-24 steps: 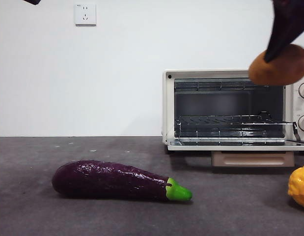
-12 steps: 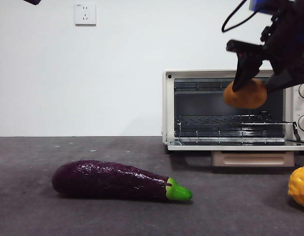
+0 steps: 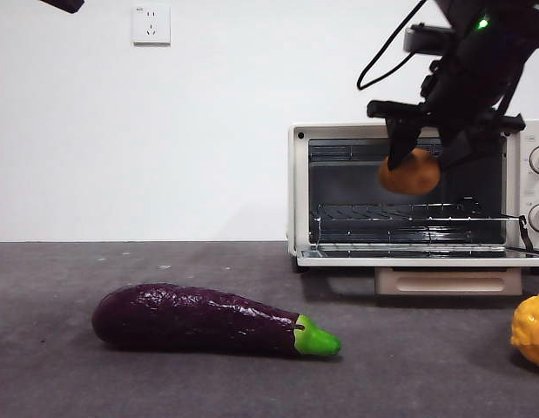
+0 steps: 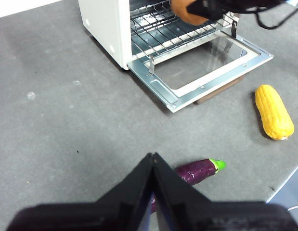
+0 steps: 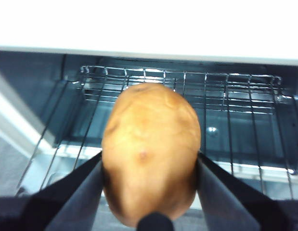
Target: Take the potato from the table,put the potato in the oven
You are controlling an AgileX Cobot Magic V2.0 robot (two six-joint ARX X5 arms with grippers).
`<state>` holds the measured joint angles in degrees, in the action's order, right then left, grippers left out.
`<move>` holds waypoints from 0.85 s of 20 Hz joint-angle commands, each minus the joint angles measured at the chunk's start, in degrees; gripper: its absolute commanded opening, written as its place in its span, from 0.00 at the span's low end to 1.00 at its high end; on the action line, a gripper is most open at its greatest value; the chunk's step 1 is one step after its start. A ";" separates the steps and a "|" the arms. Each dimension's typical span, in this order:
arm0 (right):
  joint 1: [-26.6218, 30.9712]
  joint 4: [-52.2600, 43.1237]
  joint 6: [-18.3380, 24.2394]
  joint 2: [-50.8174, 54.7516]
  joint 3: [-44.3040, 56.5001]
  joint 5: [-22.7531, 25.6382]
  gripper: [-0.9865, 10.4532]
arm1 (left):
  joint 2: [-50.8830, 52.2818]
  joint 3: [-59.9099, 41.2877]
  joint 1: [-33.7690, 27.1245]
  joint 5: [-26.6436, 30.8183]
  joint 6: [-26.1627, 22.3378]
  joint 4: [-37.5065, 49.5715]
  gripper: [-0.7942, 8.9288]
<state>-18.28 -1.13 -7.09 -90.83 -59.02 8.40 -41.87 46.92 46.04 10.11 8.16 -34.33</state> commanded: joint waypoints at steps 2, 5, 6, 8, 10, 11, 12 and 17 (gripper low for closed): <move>0.00 -0.11 -0.37 -3.50 -2.86 0.15 0.20 | 0.09 0.15 0.02 -0.09 0.48 -0.90 0.07; 0.00 0.76 -0.39 -5.14 -4.68 0.22 0.27 | 0.09 0.15 0.02 -0.09 0.48 -0.81 0.07; 0.02 1.07 -0.35 -5.68 -5.22 0.26 0.30 | 0.09 0.15 0.02 -0.07 0.48 -0.74 0.07; 0.39 1.31 -0.50 -6.21 -5.42 0.37 0.31 | 0.09 0.15 0.02 -0.07 0.48 -0.74 0.07; 0.42 2.40 -0.72 -6.75 -5.42 0.70 0.32 | 0.09 0.15 0.02 -0.04 0.46 -0.72 0.07; 0.48 2.91 -0.79 -7.13 -5.42 0.96 0.37 | 0.09 0.15 0.02 -0.04 0.46 -0.68 0.07; 0.72 3.23 -0.90 -7.48 -5.42 1.03 0.43 | 0.09 0.15 0.02 -0.04 0.48 -0.66 0.07; 0.74 4.59 -1.90 -7.63 -5.88 1.11 0.59 | 0.07 0.15 0.02 -0.04 0.46 -0.50 0.07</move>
<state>-17.54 3.97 -8.45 -97.80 -64.62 9.19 -41.87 46.92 46.04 10.11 8.19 -35.27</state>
